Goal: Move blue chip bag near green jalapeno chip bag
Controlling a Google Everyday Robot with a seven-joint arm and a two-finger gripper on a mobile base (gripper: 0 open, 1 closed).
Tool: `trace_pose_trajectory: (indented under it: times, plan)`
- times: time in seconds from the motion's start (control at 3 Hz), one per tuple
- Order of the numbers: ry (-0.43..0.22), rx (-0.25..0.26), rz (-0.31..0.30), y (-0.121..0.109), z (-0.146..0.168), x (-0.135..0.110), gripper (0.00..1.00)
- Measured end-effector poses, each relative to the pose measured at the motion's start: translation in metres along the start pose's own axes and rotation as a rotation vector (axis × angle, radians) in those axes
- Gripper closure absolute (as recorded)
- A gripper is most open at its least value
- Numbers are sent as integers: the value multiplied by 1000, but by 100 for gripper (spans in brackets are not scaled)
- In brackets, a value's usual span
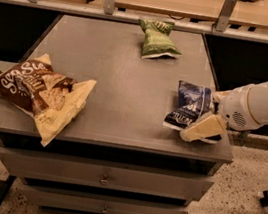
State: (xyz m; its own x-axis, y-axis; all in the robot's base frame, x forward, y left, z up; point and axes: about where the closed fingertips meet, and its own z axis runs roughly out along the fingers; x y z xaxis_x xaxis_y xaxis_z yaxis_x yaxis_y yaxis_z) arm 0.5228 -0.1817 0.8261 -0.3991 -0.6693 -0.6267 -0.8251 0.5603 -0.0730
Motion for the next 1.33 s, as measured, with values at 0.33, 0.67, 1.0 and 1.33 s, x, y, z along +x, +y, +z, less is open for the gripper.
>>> trace_pose_trajectory:
  times: [0.33,0.67,1.0,1.33]
  plan:
    - [-1,3,-3,0,0,-2,40]
    - [-1,2,-6,1,0,-3,64]
    - [-1,1,-9,2,0,-4,87]
    - [-22,16,-37,-1,-2,-20,100]
